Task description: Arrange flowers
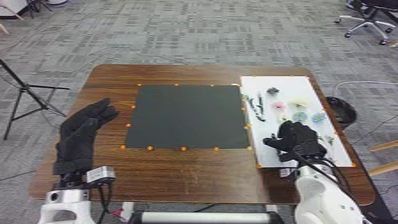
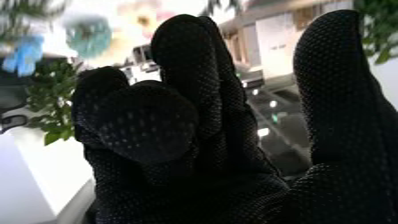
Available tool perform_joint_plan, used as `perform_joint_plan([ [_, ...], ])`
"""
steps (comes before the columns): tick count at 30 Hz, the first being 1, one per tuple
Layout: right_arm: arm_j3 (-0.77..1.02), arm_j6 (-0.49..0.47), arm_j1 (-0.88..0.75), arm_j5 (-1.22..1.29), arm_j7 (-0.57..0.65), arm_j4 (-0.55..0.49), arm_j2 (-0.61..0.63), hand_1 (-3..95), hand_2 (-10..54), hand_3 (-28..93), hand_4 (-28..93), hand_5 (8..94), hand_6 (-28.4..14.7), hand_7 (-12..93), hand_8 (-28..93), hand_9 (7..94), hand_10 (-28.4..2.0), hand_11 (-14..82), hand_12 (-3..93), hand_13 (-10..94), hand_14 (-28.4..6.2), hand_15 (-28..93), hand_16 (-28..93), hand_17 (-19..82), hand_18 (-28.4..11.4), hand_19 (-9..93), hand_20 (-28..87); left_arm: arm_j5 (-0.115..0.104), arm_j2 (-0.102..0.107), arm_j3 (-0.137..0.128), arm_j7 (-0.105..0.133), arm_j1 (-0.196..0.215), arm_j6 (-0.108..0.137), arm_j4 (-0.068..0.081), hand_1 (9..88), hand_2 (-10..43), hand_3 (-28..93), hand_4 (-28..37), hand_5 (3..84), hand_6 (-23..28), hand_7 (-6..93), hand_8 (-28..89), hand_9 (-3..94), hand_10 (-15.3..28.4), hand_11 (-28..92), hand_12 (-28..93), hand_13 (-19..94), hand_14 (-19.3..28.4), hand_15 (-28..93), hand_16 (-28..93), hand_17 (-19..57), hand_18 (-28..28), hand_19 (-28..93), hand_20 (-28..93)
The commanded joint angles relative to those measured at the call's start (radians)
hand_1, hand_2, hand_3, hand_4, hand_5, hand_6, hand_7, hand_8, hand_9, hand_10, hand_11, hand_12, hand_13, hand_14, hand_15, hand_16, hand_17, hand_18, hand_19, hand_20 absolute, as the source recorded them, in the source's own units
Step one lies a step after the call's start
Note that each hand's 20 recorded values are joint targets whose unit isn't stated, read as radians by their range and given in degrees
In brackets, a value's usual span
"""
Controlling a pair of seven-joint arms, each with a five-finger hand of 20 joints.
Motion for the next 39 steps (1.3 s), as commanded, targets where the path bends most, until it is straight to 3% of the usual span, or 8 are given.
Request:
perform_joint_plan([
  [1, -0.058, -0.077, 0.068, -0.023, 0.026, 0.080, 0.023, 38.1, -9.5, 56, -20, 65.1, -3.5, 31, -3, 84.3, -10.6, 38.9, 33.5, 94, -0.2, 51, 35, 59, -14.8, 75, 36, 0.015, 0.005, 0.003, -0.010, 0.002, -0.002, -0.008, 28.8, -9.4, 69, -14.6, 49.6, 3.2, 15.1, -6, 48.3, 13.2, 23, 16, 39, 17.0, 33, 3, 1.2, 15.3, 31, 34],
  [19, 0.004, -0.014, 0.007, 0.011, 0.023, -0.014, 0.008, 39.3, -9.5, 57, -17, 63.6, -3.4, 35, -4, 85.0, -10.1, 40.0, 34.3, 94, 0.0, 54, 34, 60, -14.4, 75, 36, 0.016, -0.003, 0.004, -0.010, 0.005, -0.007, -0.008, 28.9, -9.4, 68, -14.5, 49.7, 3.2, 15.1, -6, 48.2, 13.2, 23, 16, 39, 17.1, 33, 3, 1.2, 15.3, 31, 34],
  [36, -0.016, -0.136, -0.023, 0.012, 0.083, 0.062, -0.026, 44.2, -9.5, 57, -16, 62.2, -3.2, 38, -4, 85.0, -9.9, 40.0, 34.4, 94, 0.3, 54, 33, 60, -14.1, 76, 35, 0.018, -0.007, -0.003, -0.021, 0.004, -0.024, -0.007, 28.9, -9.4, 68, -14.5, 49.6, 3.3, 15.0, -6, 48.1, 13.2, 23, 16, 39, 17.1, 33, 3, 1.1, 15.3, 32, 34],
  [39, -0.017, -0.165, -0.018, 0.065, 0.110, 0.056, -0.036, 49.2, -9.5, 53, -14, 58.1, -2.8, 39, 20, 84.7, -9.7, 40.3, 34.8, 94, 0.3, 54, 33, 60, -13.8, 75, 36, 0.015, -0.004, -0.003, -0.021, 0.007, -0.024, -0.008, 29.0, -9.3, 68, -14.5, 49.6, 3.2, 14.9, -6, 48.1, 13.1, 23, 16, 39, 17.1, 33, 3, 1.1, 15.3, 31, 34],
])
